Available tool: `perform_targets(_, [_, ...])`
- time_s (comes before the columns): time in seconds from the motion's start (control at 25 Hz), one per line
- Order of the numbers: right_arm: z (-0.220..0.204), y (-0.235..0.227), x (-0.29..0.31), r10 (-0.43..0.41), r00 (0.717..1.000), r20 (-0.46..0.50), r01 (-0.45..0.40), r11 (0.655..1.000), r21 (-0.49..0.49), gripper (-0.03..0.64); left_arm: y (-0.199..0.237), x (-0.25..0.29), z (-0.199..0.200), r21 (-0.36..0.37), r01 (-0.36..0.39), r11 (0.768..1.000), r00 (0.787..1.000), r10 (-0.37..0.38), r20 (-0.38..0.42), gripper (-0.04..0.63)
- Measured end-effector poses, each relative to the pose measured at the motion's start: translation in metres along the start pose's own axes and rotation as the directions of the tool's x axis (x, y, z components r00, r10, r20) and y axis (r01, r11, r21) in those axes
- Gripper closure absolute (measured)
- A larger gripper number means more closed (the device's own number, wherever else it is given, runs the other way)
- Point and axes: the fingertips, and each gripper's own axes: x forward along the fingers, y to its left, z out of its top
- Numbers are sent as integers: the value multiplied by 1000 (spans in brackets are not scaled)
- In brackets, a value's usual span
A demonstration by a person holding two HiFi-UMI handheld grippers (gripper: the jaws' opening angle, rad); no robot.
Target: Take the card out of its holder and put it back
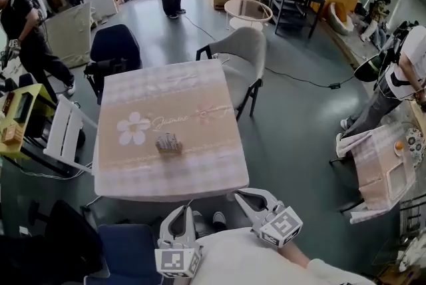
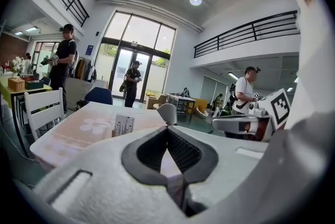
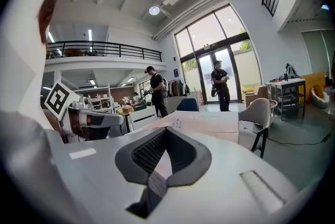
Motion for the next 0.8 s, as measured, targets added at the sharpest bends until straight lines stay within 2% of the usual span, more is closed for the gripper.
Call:
perform_targets(0.16, [2, 0, 1, 7, 1000, -4, -7, 1000, -19, 620, -18, 11, 8, 39, 51, 998, 999, -51, 6, 592])
perform_targets(0.32, [-4, -2, 7, 9, 1000, 8, -9, 1000, 3, 620, -19, 12, 0, 73, 62, 995, 998, -62, 1, 592])
perform_targets(0.48, [-2, -3, 15, 3, 1000, 4, -3, 1000, 17, 620, -2, 9, -3, 45, 27, 999, 1000, -26, -17, 592])
perform_targets(0.8, [6, 1, 62, -7, 1000, -3, 7, 1000, 16, 620, 53, 18, 15, -4, -4, 1000, 1000, 4, 20, 592])
